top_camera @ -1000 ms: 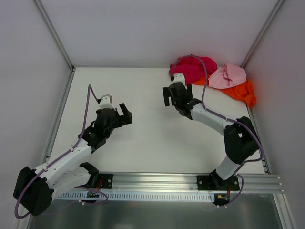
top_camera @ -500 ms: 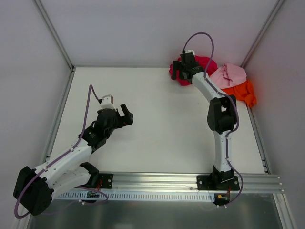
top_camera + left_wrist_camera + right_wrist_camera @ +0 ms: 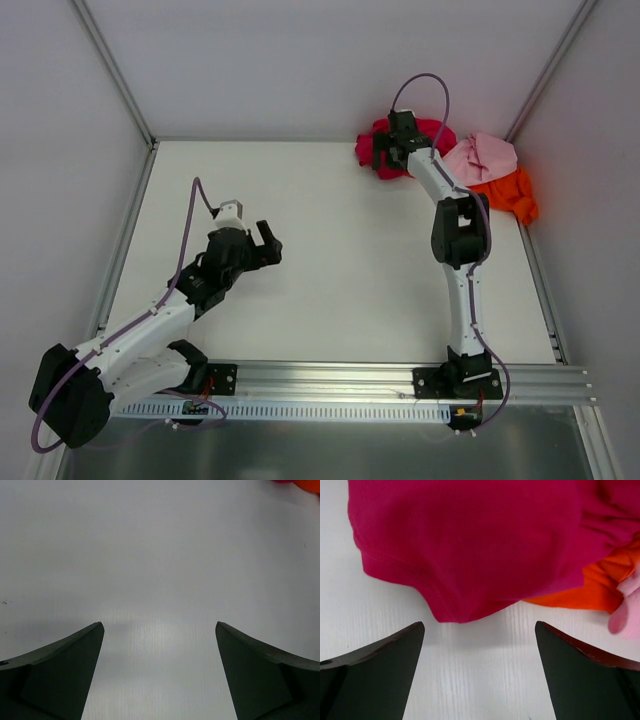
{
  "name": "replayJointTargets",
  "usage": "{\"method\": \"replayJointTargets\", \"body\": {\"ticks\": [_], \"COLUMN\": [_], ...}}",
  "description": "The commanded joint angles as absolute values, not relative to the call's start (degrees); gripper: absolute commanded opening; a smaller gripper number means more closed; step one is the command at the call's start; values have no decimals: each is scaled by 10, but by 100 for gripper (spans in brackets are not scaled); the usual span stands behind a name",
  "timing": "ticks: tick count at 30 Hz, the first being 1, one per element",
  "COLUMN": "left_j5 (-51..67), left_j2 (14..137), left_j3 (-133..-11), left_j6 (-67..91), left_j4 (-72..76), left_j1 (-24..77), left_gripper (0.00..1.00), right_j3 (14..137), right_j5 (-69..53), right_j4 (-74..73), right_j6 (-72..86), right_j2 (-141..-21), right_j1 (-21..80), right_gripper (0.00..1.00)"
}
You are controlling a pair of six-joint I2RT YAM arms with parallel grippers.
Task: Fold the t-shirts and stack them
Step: Grab crumpled tshirt from the corner of the board with the right arm
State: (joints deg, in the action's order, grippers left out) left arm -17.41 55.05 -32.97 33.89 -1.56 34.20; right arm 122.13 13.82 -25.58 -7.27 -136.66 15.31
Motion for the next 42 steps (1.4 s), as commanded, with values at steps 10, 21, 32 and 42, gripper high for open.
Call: {"method": "replayJointTargets", "body": {"ticks": [10,21,32,42], "left_j5": [-156,-156,-155,-151], "left_j2": [581,591,592,589], "left_j3": [-359,-361,-365,-366], "left_j6": [333,327,327,334], "left_j4": [-6,-3,-2,-3], "left_j1": [351,365,372,379], "left_gripper": [96,95,95,95], "right_j3": [1276,1273,1331,1346], "right_j5": [131,108,86,25], "right_j4": [-200,-136,-198,-288], "right_j6": [-139,-222,-251,-251], "right_j2": [-1404,-1408,-1441,-1448], "right_j1": [139,145,143,144], "right_gripper": [100,100,80,86]}}
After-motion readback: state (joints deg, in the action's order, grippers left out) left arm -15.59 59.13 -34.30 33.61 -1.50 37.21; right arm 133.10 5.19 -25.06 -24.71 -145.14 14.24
